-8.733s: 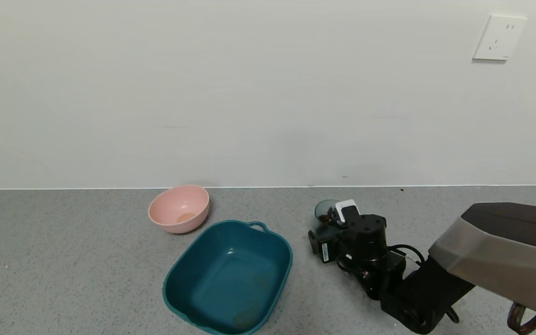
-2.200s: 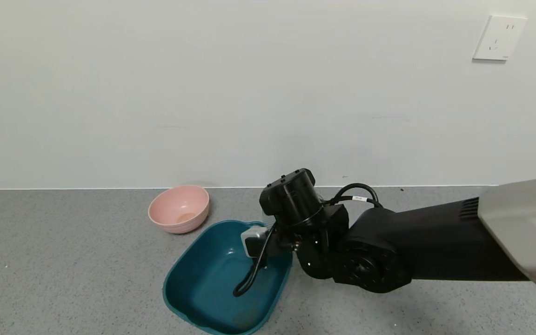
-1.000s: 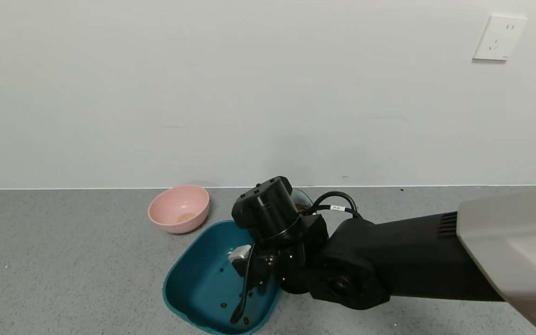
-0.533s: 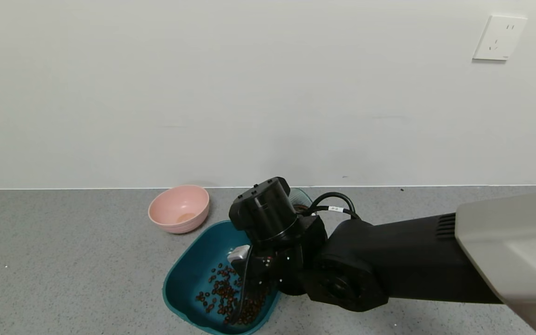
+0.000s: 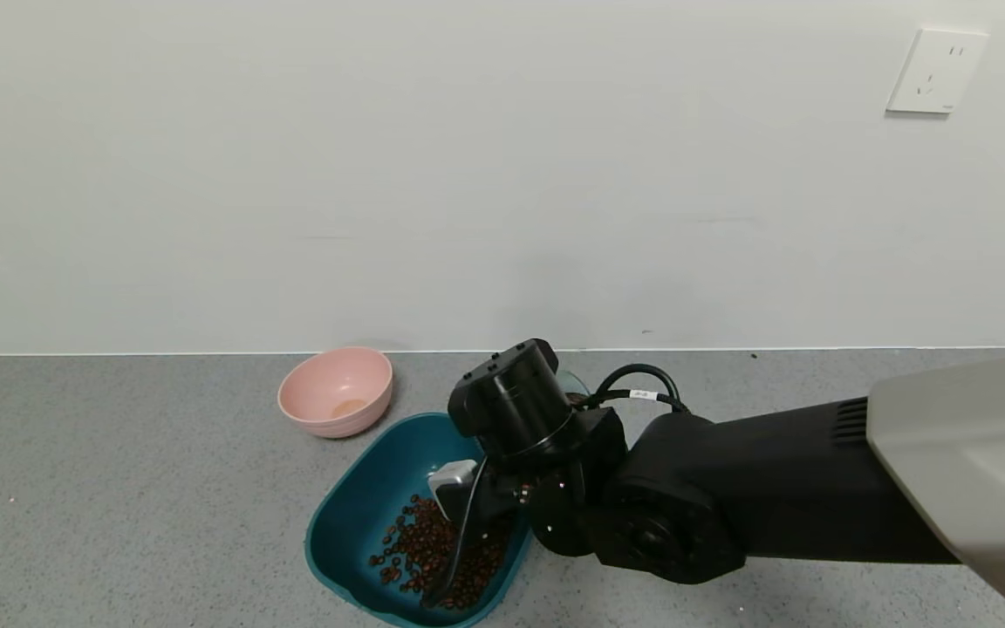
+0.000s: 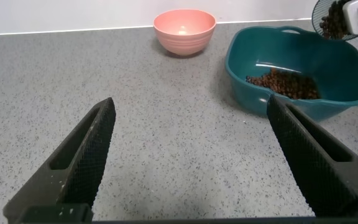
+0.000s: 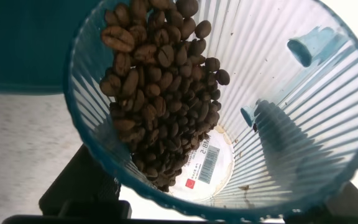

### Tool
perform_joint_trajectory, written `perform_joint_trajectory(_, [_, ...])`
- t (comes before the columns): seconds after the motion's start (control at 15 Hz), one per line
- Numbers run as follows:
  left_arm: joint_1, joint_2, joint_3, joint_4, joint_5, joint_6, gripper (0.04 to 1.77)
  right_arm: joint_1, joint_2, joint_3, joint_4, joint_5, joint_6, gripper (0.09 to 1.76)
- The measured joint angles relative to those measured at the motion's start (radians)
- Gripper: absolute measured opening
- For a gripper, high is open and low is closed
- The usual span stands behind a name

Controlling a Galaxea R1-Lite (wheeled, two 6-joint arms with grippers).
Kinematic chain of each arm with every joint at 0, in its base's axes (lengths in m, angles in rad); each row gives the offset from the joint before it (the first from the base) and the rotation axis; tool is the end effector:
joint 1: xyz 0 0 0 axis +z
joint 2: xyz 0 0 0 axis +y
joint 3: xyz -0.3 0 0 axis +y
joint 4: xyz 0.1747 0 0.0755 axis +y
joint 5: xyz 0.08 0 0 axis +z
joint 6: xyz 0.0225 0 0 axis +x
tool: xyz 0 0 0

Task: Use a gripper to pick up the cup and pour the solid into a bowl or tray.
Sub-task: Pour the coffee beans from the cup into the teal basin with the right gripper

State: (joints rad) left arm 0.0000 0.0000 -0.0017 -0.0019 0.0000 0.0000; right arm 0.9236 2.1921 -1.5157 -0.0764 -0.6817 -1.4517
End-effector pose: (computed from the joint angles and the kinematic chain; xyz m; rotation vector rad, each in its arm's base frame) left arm -0.0229 0.0000 0.0762 0.0000 -0.0036 0.0000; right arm 0.2757 0.3413 0.1384 -1.8520 0.1810 0.5226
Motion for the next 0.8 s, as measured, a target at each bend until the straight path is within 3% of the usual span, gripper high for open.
perform_joint_trajectory(0.8, [0.0, 0.0, 0.0, 0.0, 0.0, 0.0, 1.75, -0.036, -0.077, 0.032, -0.011, 0.12, 0.404, 1.36])
